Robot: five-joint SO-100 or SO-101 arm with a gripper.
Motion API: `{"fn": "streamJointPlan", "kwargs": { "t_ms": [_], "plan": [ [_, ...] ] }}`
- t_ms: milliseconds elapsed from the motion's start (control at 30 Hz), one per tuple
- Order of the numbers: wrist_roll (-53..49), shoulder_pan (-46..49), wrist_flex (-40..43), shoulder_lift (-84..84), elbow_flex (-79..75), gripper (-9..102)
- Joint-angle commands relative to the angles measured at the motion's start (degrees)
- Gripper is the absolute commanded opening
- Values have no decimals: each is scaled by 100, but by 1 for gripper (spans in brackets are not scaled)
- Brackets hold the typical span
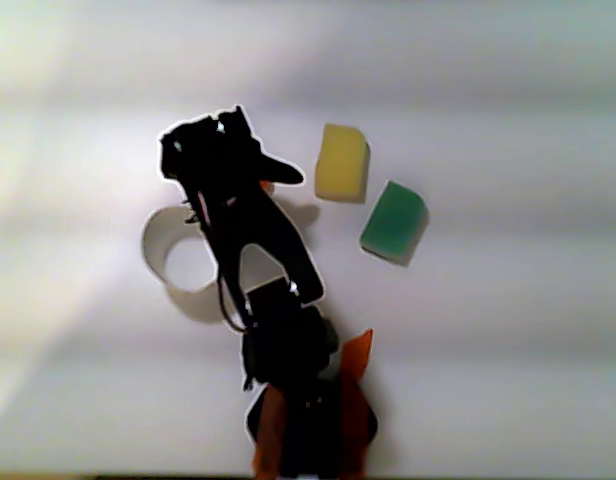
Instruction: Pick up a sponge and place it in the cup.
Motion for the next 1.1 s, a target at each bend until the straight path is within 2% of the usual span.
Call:
{"fn": "streamJointPlan", "kwargs": {
  "t_ms": [0, 367, 767, 933, 1067],
  "plan": [
    [70, -105, -281, 334, 264, 50],
    [105, 35, -1187, -202, 536, 50],
    [114, 132, -1547, -765, 246, 48],
    [167, 167, -1573, -984, 26, 46],
    [237, 167, -1600, -1134, -105, 36]
  ]
}}
